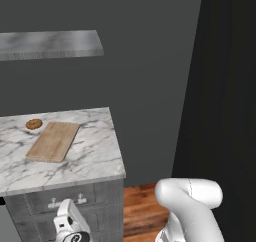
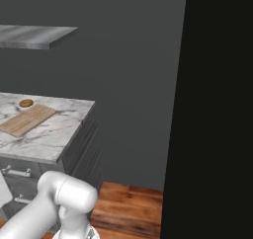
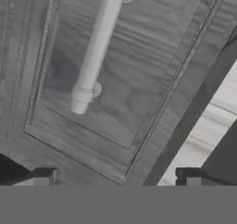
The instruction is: Open the drawer on the left and place the cutting tools on the cutting board.
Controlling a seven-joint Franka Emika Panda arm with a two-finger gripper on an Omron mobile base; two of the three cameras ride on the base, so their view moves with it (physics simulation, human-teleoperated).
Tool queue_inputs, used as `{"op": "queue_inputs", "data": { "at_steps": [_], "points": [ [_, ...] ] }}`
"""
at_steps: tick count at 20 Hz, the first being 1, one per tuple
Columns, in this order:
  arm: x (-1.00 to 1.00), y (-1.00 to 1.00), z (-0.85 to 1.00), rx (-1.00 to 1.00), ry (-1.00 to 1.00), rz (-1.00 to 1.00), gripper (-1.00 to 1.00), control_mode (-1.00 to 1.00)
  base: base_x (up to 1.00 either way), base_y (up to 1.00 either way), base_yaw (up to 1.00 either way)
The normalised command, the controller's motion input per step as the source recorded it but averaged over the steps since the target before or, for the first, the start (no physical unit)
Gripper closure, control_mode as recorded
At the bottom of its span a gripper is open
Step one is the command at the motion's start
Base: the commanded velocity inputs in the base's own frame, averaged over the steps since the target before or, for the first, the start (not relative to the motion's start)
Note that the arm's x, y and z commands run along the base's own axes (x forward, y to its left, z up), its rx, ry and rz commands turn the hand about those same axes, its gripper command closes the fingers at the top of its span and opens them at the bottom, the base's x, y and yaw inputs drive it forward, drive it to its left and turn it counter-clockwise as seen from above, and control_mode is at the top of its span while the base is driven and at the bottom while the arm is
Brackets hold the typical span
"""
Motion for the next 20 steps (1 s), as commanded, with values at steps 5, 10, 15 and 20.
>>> {"op": "queue_inputs", "data": {
  "at_steps": [5,10,15,20],
  "points": [
    [0.43,0.31,-0.19,0.0,0.0,0.12,-1.0,-1.0,0.0,0.0,0.0],
    [0.37,0.25,-0.27,0.0,0.0,0.12,-1.0,-1.0,0.0,0.0,0.0],
    [0.22,0.29,-0.38,0.0,0.0,0.11,-1.0,-1.0,0.0,0.0,0.0],
    [0.22,0.28,-0.4,0.0,0.0,0.11,-1.0,-1.0,0.0,0.0,0.0]
  ]
}}
